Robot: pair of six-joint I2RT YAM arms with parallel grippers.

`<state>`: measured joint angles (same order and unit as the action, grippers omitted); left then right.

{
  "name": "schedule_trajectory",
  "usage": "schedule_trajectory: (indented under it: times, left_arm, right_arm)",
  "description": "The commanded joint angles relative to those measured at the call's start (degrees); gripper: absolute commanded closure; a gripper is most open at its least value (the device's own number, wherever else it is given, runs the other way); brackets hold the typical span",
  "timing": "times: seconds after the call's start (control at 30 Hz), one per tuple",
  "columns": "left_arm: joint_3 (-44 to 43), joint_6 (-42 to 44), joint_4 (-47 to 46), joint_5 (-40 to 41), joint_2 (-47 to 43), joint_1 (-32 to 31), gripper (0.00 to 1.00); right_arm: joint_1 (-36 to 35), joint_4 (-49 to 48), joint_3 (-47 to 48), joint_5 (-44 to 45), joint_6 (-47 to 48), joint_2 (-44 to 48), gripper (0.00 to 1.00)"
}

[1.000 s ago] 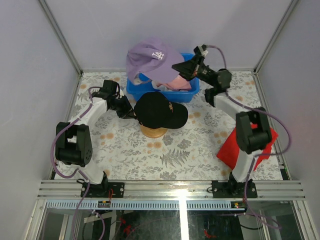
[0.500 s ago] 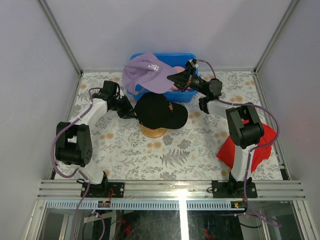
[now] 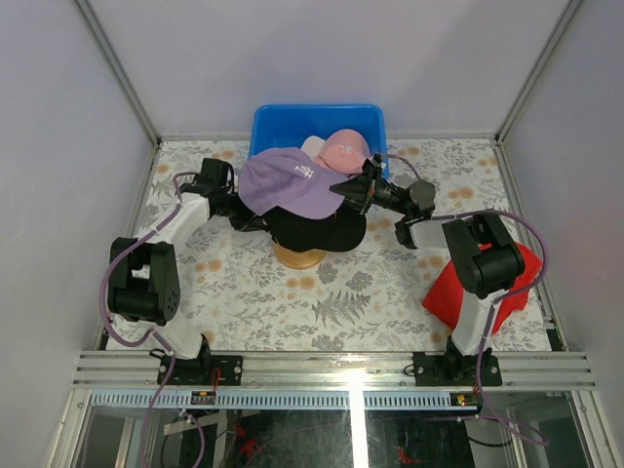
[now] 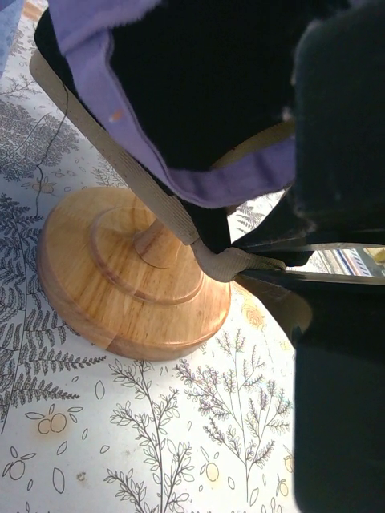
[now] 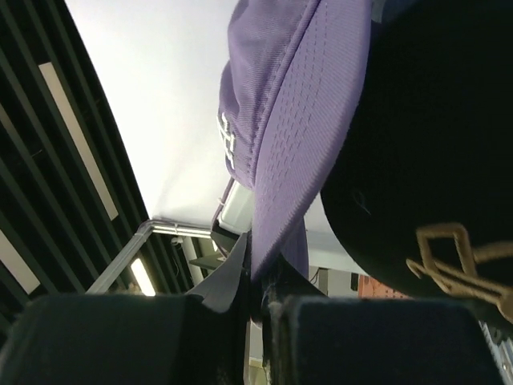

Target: Stack the hats

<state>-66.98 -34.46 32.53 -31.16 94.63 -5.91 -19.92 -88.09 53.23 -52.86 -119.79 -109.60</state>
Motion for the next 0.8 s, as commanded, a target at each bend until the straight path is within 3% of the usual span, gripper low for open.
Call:
schedule_trajectory:
  times: [0.0, 0.2, 0.4, 0.5, 0.6, 0.77]
  left_arm:
    - [1.4, -0.3, -2.9, -0.1, -0.5, 0.0, 0.92]
    - [1.8, -0.3, -3.2, -0.2, -0.6, 0.0, 0.92]
    - [2.7, -0.2, -3.3, -0.2, -1.0, 0.0, 0.92]
    - [2.9, -0.1, -3.4, -0.2, -1.1, 0.0, 0.93]
    - [3.0, -0.1, -3.4, -0.2, -1.3, 0.0, 0.93]
    - [3.3, -0.2, -3.5, -0.2, -1.4, 0.0, 0.93]
  right_arm:
    - [-0.4, -2.3, -3.8, -4.4, -4.9, 5.3, 1.0]
    - [-0.1, -0.5, -10.0, -8.0, -4.8, 6.7, 1.0]
    - [4.7, 8.3, -14.3, -12.8, 2.3, 10.0, 1.0]
    - [8.0, 20.4, -13.9, -15.7, 11.0, 13.2, 1.0]
    - [9.8, 40.3, -10.5, -17.7, 26.1, 16.5, 1.0]
    - [8.9, 57.7, -5.5, -17.8, 40.2, 16.1, 1.0]
